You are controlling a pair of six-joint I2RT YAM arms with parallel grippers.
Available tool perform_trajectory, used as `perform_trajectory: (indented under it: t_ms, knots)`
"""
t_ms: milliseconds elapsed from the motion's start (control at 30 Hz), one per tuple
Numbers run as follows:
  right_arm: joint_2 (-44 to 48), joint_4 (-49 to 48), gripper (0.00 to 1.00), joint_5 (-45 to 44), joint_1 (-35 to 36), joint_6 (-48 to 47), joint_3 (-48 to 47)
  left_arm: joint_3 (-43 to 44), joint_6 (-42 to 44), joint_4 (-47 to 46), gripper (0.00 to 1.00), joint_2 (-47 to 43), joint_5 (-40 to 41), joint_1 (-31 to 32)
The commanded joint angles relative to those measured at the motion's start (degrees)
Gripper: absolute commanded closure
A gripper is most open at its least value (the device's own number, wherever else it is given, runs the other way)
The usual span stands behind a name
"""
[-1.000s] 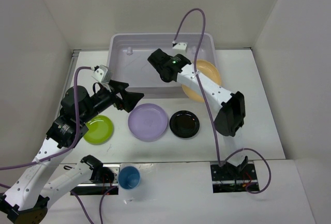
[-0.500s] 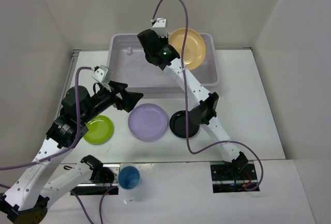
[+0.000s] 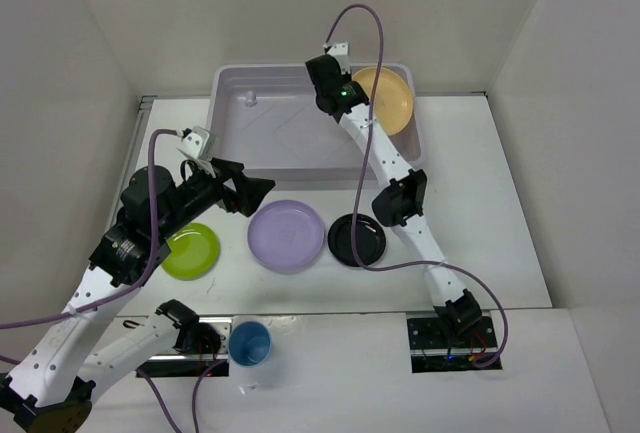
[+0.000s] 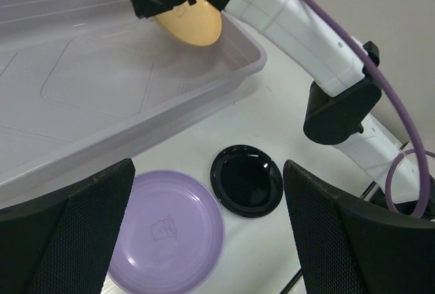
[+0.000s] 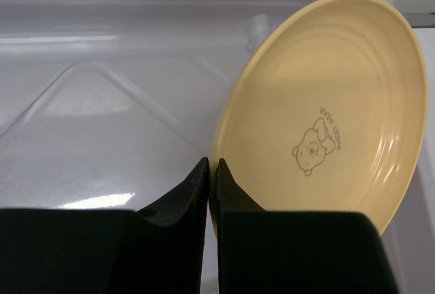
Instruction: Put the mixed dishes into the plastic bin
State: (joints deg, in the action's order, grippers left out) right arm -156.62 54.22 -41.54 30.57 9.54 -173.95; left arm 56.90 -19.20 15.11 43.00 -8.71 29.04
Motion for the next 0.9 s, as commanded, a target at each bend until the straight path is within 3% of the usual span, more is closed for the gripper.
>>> perform_trajectory:
  t_ms: [0,367,533,633,867]
  knots:
    - [-2.64,-0.87,1.00,4.35,1.16,-2.16,-1.83,2.25,1.45,-0.88,0.04,-0.03,0.98,0.23]
    - [-6.86,-1.92,0.98,11.47,0.63,-2.16,-2.89,1.72,1.45,-1.40,0.04,1.03,2.12,0.23]
    - [-8.09,-1.92,0.75,12.80,0.63,-2.16,-2.36,1.72,1.45,-1.40,0.04,1.03,2.65,0.23]
    - [-8.09,-1.92,0.68,13.50,0.63,-2.16,-2.36,1.72,1.45,-1.40,0.04,1.03,2.65,0.23]
    - [-7.48,-1.31,0.66,12.89,0.63,-1.63,-2.89,1.72,1.45,-0.88,0.04,-0.03,3.69,0.23]
